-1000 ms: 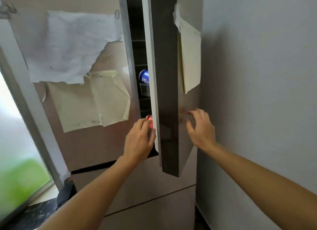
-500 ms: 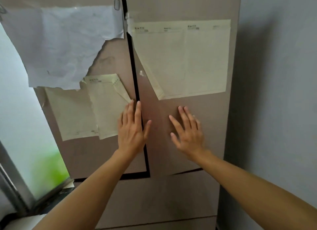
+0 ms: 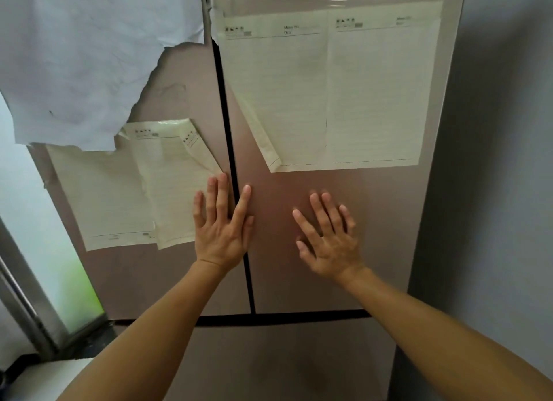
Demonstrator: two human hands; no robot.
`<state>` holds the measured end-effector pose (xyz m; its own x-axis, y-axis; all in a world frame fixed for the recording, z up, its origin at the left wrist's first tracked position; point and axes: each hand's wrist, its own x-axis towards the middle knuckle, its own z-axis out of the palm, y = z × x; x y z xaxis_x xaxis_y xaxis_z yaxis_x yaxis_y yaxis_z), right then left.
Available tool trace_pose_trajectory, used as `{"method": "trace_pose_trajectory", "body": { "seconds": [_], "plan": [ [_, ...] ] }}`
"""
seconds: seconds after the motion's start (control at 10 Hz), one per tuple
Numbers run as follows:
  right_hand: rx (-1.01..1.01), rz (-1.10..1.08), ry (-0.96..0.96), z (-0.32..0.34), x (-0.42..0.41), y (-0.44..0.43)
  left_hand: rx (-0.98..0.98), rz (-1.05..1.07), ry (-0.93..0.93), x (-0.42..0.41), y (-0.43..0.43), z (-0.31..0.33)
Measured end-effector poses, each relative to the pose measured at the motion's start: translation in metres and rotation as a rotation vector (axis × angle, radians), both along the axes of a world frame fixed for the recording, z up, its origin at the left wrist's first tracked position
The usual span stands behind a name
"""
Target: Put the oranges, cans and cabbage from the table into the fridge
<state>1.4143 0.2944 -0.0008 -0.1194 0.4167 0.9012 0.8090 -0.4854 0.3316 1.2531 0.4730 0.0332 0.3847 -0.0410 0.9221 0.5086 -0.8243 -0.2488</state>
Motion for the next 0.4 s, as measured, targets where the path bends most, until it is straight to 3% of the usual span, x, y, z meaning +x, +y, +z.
{"method": "trace_pose_trajectory", "body": {
  "seconds": [0.2,0.3,0.4],
  "plan": [
    [-0.017,0.056,0.161,0.010,-0.021,-0.013,-0.009,-0.030,-0.004,0.004,-0.001,-0.002],
    [0.014,0.174,0.380,0.037,-0.049,-0.033,-0.007,-0.012,0.008,0.001,-0.004,-0.002],
    [0.238,0.500,0.581,0.099,-0.090,-0.059,0.007,-0.047,-0.012,0.000,-0.004,-0.001]
  ]
}}
